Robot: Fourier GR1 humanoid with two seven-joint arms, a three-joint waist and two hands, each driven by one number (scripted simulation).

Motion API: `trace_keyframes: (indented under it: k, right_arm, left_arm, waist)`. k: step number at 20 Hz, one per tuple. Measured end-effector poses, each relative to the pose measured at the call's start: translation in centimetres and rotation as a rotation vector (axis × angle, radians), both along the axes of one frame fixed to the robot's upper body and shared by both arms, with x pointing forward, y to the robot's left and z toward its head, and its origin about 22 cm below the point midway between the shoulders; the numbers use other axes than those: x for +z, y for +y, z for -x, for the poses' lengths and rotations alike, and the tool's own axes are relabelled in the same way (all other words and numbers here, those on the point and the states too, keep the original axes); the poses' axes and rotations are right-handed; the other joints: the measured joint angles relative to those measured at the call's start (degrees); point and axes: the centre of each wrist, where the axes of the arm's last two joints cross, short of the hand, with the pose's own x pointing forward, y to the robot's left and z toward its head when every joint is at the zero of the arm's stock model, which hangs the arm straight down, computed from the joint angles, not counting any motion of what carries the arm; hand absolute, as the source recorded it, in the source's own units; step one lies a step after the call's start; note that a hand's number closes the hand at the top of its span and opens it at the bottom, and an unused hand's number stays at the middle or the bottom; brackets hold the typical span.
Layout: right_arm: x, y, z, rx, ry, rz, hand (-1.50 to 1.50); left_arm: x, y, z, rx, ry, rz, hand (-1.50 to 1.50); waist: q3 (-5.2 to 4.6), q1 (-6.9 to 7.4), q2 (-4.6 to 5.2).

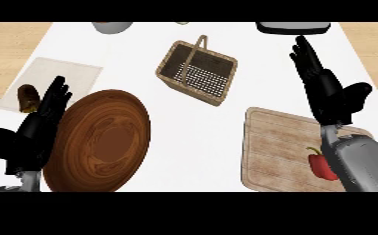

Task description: Pick the bell pepper from the cutting board and place it in the basket

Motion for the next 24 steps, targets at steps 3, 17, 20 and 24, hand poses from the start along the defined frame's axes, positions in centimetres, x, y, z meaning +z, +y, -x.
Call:
trace_keyframes:
  k: [3, 17, 20, 24]
  right_arm:
    - [0.4, -2.7, 1.0, -0.046, -0.044, 0.069, 1.5]
    - [-2.5, -8.4, 6.9, -0.475, -0.395, 0.464, -1.5]
    - [-1.4, -8.9, 8.4, -0.587, -0.366, 0.555, -1.5]
    - [-0.6, -10.5, 11.1, -0.564, -0.167, 0.731, -1.5]
  left_arm:
    - [0.4, 0.5, -0.2, 0.033, -0.021, -0.012, 0.0]
    - [-0.4, 1.1, -2.7, 0.084, 0.0, 0.026, 0.0]
    - [-0.2, 0.9, -2.8, 0.083, 0.004, 0.03, 0.0]
    - [0.1, 1.2, -2.8, 0.091, 0.003, 0.022, 0.0]
  waist:
    - [-0.76, -1.56, 0.97]
    - [-1.58, -3.96, 1.95]
    - [-1.71, -4.05, 1.76]
    - [-1.95, -4.64, 1.69]
